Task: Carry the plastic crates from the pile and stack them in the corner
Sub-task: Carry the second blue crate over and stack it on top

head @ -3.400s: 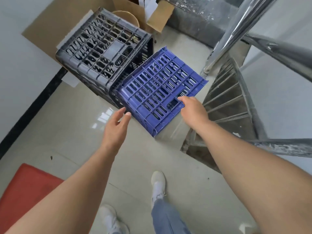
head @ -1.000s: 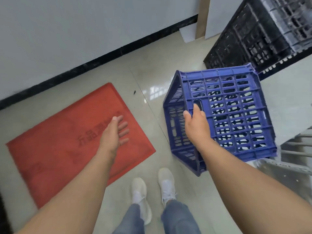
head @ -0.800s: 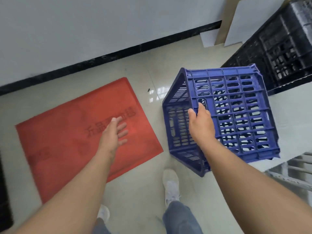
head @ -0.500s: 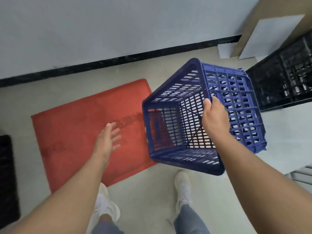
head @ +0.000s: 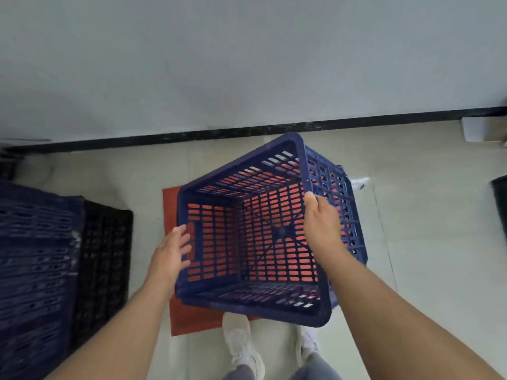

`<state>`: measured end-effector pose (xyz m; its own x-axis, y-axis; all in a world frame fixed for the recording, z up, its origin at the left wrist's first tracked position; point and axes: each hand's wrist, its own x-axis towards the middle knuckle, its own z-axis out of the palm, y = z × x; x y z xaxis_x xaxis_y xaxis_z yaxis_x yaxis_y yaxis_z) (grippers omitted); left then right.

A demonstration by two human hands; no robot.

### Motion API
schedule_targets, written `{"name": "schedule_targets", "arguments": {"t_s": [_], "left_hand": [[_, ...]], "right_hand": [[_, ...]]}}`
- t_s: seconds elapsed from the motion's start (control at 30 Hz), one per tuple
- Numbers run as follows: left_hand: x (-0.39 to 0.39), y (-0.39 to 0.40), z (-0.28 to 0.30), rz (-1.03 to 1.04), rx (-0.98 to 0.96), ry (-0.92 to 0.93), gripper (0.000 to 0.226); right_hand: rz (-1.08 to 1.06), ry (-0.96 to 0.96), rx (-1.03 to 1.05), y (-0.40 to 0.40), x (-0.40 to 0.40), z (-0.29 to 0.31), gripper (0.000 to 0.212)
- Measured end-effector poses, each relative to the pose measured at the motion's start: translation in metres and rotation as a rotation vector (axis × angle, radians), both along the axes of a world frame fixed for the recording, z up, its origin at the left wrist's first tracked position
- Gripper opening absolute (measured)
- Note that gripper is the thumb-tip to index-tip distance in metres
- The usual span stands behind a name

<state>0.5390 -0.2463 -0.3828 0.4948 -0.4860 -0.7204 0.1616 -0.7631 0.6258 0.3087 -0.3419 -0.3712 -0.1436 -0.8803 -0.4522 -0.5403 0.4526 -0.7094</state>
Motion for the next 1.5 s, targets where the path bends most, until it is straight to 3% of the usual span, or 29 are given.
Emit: {"name": "schedule_targets", "arguments": {"t_s": [0.13,0.27,0.53,0.73,0.9,1.07,1.3,1.4,1.5], "left_hand": [[0.016,0.005,-0.019,0.047,0.022,-0.017,0.048],[0.021,0.004,-0.046,0.038,0.030,-0.077,0.046],[0.019,-0.018,-0.125,-0.054,0.194,-0.287,0.051],[0.017,-0.029,-0.173,0.133,0.262,-0.058,0.049],[0.023,-0.033,-0.170,0.161,0.238,0.099,0.033],[0.056,-0.036,-0.162,0.339,0.162,0.044,0.042],[0.072,-0.013,-0.182,0.225,0.184,-0.035,0.033],[0.072,-0.012,-0.189,0.192,0.222,-0.080,0.036],[0.073,-0.011,-0.191,0.142,0.220,-0.077,0.042]], "right_hand": [[0.018,-0.041,0.021,-0.017,0.013,-0.019,0.041],[0.001,-0.009,0.022,-0.045,-0.034,-0.042,0.048],[-0.135,-0.050,0.132,-0.065,-0.105,-0.098,0.034],[-0.163,0.038,0.089,-0.075,-0.132,-0.131,0.028],[-0.189,0.088,0.085,-0.082,-0.140,-0.145,0.033],[-0.186,0.014,0.126,-0.084,-0.119,-0.161,0.032],[-0.030,0.100,0.265,-0.068,-0.099,-0.201,0.030],[-0.115,0.071,0.331,-0.061,-0.101,-0.204,0.042],[-0.264,-0.111,0.388,-0.058,-0.098,-0.203,0.043]]}}
